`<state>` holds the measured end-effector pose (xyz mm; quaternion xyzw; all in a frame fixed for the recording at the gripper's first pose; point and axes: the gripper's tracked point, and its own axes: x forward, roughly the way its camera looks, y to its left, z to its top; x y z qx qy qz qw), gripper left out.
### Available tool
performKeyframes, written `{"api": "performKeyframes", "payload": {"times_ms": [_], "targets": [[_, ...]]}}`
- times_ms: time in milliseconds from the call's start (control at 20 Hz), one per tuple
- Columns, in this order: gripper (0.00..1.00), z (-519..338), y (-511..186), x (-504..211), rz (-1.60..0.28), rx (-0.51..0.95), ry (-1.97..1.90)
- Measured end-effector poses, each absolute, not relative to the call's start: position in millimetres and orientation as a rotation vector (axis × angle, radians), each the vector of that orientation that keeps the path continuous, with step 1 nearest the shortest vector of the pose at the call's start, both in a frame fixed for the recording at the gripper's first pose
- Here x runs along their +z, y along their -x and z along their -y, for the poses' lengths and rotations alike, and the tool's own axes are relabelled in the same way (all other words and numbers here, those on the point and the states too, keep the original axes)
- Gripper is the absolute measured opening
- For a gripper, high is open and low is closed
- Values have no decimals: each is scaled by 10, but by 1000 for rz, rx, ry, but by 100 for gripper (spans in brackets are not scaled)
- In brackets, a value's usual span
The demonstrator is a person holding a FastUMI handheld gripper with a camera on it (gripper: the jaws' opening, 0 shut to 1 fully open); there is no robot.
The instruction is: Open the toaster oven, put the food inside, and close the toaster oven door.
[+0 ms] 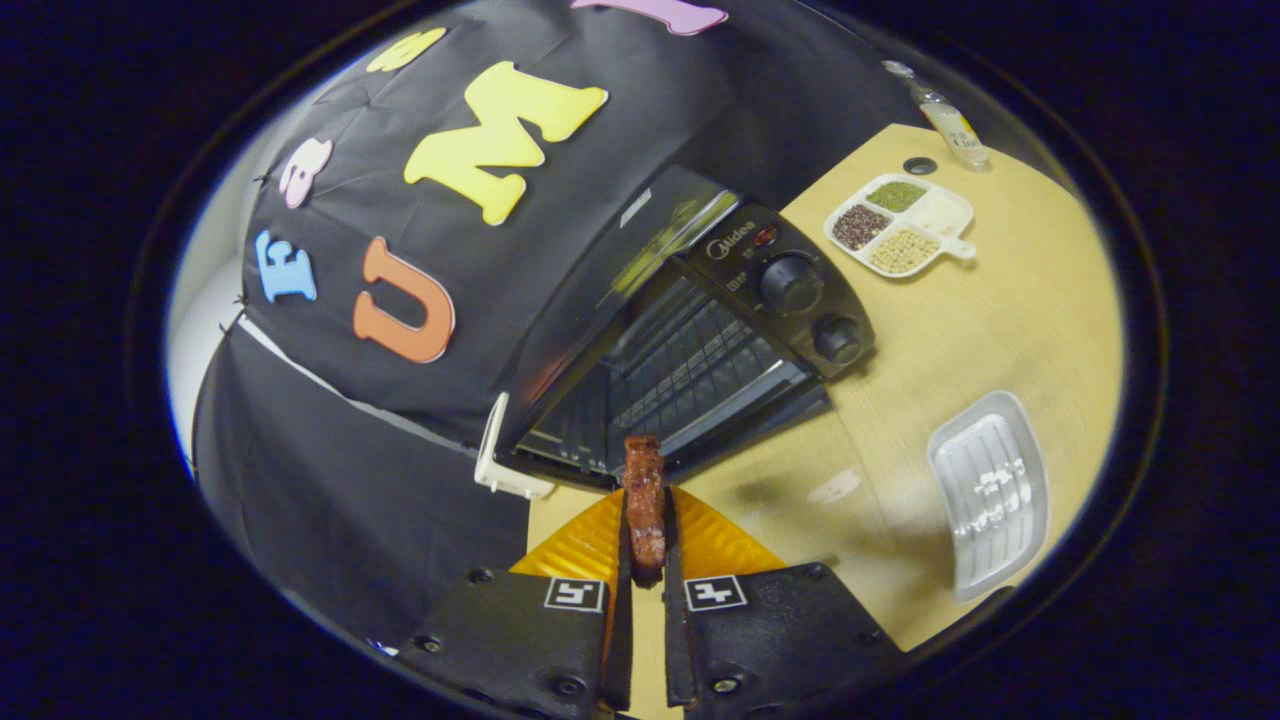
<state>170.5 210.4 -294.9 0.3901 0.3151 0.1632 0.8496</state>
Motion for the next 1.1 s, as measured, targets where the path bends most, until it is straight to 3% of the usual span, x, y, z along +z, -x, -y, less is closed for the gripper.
{"api": "performKeyframes", "payload": {"times_ms": [650, 1100], "targets": [[16, -2581, -2811, -3281, -439, 106, -1020], [21, -2684, -3048, -3577, -484, 31, -868]]}}
